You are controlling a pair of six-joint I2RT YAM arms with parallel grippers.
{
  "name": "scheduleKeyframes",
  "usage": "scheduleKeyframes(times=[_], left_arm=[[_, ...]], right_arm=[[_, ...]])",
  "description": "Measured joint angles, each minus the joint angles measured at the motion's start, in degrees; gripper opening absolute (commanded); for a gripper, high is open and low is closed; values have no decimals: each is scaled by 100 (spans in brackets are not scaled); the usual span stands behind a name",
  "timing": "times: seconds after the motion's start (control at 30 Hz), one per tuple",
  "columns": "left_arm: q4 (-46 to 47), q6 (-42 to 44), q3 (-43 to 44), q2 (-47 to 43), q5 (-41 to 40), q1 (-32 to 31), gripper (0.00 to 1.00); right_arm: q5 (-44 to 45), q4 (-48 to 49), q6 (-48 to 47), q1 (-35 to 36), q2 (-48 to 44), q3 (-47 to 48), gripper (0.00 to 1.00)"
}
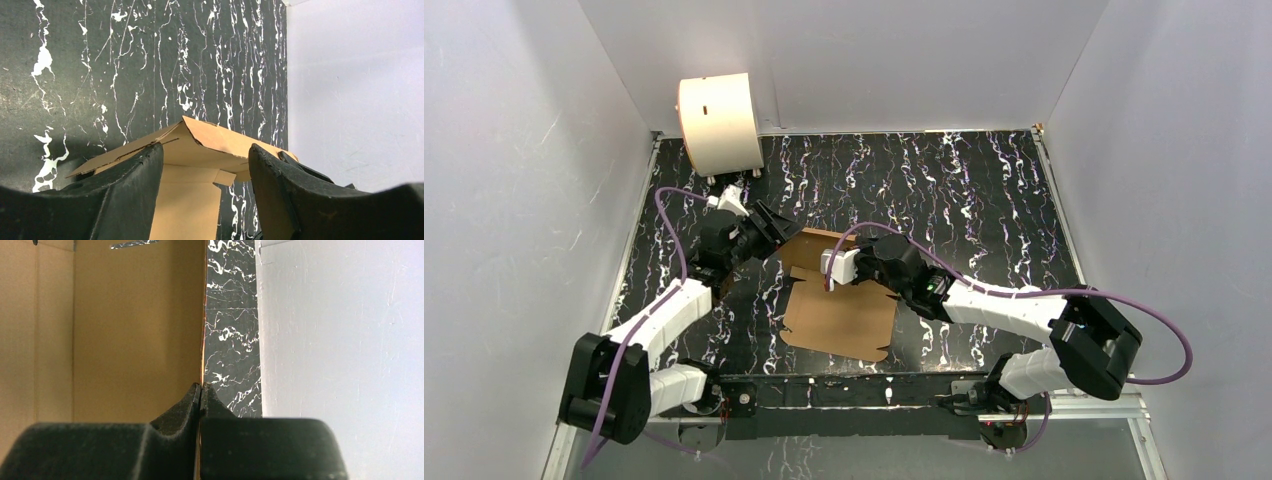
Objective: Fold the paper box
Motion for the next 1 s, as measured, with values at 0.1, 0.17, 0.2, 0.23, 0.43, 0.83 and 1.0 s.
scheduleKeyframes(times=[0.1, 0.17, 0.2, 0.23, 0.43, 0.83, 1.0], left_arm=[[151, -44, 4, 216, -28, 0, 60], [199, -59, 11, 332, -68, 0, 59], [201, -61, 26, 382, -87, 0, 57], [201, -59, 50, 417, -96, 0, 56], [302, -61, 195, 503, -105, 0, 42], [323, -39, 74, 433, 59, 7, 25], [363, -48, -94, 321, 107, 13, 29]], right_arm=[[0, 7, 7, 9, -2, -11, 0], [0, 13, 9, 22, -26, -55, 0], [0, 11, 9, 26, -48, -79, 0], [2, 13, 9, 26, -66, -96, 0], [9, 13, 13, 26, -87, -101, 0], [68, 15, 109, 33, -85, -101, 0], [87, 20, 72, 59, -81, -101, 1]])
